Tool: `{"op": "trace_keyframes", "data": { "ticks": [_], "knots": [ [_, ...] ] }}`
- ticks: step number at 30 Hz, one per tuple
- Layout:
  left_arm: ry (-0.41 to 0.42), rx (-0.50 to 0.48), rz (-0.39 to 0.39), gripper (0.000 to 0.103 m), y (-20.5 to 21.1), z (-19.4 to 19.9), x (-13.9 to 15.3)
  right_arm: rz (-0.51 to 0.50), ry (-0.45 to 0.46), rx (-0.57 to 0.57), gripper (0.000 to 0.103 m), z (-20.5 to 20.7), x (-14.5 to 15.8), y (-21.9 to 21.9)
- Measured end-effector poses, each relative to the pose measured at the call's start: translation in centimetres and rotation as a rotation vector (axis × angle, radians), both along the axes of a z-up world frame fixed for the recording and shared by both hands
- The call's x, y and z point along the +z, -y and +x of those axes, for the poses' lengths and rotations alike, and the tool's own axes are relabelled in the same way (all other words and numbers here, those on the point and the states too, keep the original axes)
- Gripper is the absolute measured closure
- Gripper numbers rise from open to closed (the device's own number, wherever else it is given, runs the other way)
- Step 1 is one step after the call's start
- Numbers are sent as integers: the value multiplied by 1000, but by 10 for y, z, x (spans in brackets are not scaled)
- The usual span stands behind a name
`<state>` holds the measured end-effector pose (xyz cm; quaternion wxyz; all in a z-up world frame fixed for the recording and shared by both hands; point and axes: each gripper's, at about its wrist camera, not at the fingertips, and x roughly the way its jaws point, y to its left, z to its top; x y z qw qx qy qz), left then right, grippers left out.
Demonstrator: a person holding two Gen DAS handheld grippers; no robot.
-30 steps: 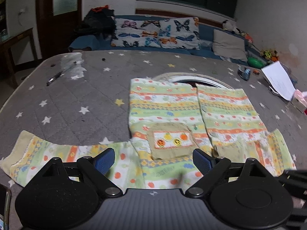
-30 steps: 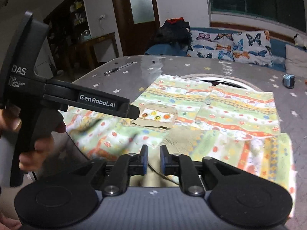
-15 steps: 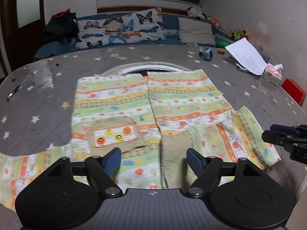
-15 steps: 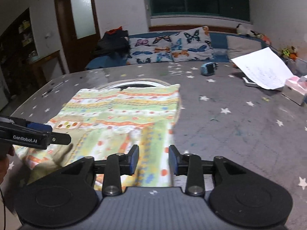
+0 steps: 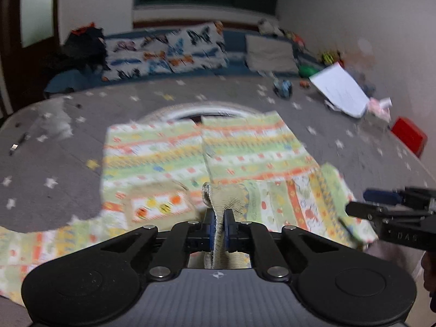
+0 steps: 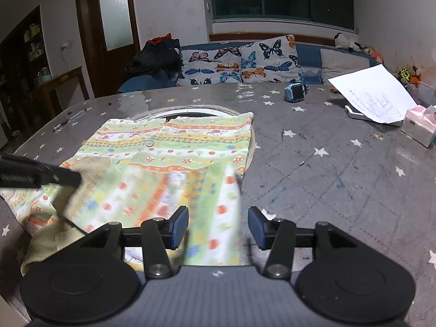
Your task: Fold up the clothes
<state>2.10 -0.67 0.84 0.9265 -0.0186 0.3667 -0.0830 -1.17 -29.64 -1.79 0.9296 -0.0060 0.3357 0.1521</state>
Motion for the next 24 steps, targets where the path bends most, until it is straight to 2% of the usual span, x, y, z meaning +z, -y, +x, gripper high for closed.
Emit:
{"op": "trace_keyframes", "data": {
  "ticks": [4,10,18,20,24],
  "knots": [
    [1,42,20,96,-16,-2,1,3,9,-5,54,4,4,0],
    [-45,69,20,95,-24,2,-9,9,14,34,57,13,2,-15],
    [-77,109,29,91,-32,5,-17,-8,-10,77,64,33,-11,-36],
    [-75,143,31,87,-41,2,-17,-25,-30,78,66,39,-18,-39],
    [-71,242,29,69,-68,-7,-16,-42,-10,89,66,35,-15,-40]
  ]
}}
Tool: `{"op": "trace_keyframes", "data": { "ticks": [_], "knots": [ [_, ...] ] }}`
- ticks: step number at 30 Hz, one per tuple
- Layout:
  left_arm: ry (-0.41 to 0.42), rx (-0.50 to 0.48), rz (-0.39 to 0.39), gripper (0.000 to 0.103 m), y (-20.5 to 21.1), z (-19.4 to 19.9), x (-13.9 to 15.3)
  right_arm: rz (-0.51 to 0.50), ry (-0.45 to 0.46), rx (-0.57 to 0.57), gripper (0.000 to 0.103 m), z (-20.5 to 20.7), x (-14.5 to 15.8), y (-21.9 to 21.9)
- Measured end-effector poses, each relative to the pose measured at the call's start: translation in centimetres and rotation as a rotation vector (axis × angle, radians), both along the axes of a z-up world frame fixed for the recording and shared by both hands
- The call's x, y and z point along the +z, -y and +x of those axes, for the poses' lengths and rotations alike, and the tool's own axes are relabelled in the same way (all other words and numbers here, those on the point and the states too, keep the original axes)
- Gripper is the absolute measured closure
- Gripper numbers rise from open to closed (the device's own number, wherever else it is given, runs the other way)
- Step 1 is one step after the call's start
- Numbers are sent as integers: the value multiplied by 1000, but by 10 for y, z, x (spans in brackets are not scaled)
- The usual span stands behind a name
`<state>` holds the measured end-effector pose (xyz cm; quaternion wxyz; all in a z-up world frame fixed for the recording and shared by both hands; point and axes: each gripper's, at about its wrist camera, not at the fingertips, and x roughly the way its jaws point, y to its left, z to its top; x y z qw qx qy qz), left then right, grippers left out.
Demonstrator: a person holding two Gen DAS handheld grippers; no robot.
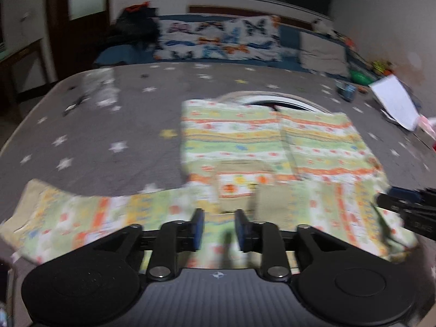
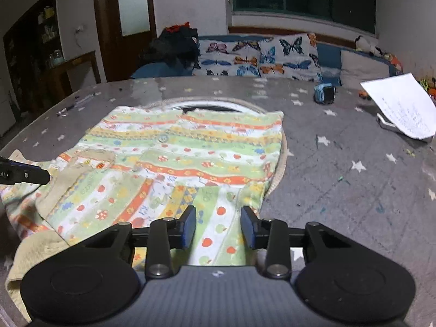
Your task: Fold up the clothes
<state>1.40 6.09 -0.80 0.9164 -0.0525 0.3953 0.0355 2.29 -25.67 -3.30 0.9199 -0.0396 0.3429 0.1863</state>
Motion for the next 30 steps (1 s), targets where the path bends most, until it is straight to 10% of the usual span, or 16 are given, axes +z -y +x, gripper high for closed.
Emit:
{"op": "trace_keyframes", "data": {
  "ticks": [19,25,30],
  "knots": [
    [0,571,52,57,-162,-40,-10,-15,8,93,66,-18,4,-28],
    [-37,608,30,58,-185,-42,-22,-14,7,108,66,-20,6,-35],
    [-11,585,4,83,-182,-38,-24,-17,4,114,66,-21,4,-40]
  ]
}}
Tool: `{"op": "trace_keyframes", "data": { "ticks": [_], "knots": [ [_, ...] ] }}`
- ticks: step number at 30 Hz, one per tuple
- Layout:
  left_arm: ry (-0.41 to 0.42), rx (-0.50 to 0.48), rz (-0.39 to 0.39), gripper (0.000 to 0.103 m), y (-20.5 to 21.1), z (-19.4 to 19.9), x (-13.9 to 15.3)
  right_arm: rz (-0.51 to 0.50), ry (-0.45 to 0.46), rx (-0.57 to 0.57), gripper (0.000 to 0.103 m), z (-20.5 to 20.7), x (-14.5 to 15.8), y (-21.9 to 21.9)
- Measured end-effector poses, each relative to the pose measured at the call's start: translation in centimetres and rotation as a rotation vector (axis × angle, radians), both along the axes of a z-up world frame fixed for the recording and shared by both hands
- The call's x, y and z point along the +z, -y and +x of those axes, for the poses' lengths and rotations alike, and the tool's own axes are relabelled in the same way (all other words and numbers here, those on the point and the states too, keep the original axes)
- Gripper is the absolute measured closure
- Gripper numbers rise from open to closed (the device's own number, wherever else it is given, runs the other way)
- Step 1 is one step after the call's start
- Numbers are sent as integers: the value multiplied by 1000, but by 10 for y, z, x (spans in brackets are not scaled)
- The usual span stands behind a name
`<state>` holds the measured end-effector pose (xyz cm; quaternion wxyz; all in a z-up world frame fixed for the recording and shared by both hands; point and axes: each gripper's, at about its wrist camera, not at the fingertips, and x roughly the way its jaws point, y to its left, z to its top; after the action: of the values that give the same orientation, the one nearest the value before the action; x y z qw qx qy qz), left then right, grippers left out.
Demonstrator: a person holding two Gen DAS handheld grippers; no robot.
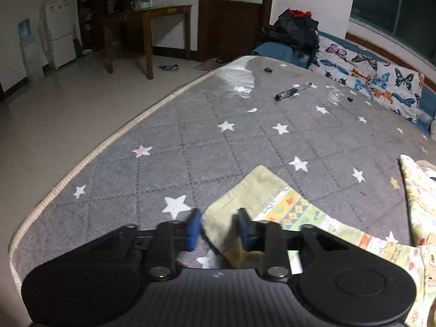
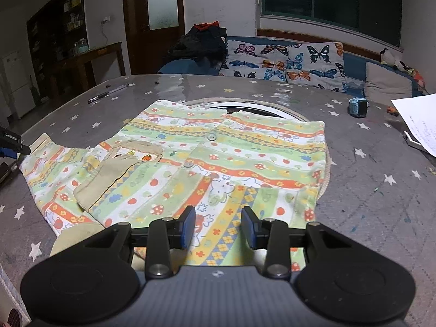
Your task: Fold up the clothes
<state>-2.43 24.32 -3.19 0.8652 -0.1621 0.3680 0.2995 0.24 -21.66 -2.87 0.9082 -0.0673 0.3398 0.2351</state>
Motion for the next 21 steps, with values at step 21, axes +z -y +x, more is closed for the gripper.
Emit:
{"op": "trace_keyframes", "data": {
  "ticks": [21],
  "knots": [
    [313,-382,-214,94,99,0,82,28,-5,-29,66,-1,1,9]
  ]
}}
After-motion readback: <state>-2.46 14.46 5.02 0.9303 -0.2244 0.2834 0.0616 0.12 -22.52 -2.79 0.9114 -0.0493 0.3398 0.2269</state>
